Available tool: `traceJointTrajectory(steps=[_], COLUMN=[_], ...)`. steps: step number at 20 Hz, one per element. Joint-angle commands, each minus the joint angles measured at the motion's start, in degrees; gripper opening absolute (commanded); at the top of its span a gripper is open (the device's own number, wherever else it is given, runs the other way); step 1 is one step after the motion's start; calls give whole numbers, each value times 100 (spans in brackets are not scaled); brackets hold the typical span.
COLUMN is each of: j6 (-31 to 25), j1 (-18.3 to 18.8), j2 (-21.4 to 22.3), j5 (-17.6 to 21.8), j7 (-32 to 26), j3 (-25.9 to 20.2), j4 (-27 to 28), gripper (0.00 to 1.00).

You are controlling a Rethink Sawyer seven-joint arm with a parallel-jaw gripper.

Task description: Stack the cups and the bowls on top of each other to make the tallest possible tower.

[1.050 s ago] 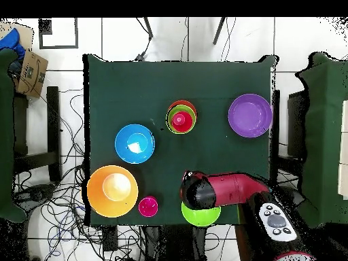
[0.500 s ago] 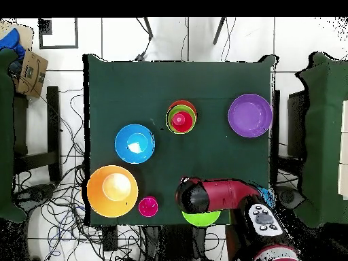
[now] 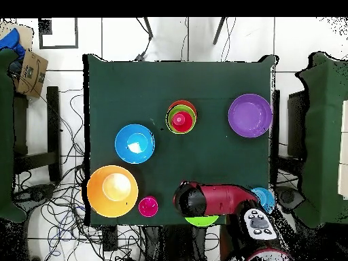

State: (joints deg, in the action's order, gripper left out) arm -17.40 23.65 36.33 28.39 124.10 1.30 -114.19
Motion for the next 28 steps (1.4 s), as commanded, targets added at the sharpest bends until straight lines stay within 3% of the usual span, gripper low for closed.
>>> traceJointTrajectory(steps=[1,17,28], j6=[71,721,1615], j1=[-178,-441,-797], j2=[-153,-663,-1095], j5=[-371,-704,-1036], j7=[846,1096,1315], j3=[-15,262,502], j4=[-154,-217,-322], gripper=[100,100,100])
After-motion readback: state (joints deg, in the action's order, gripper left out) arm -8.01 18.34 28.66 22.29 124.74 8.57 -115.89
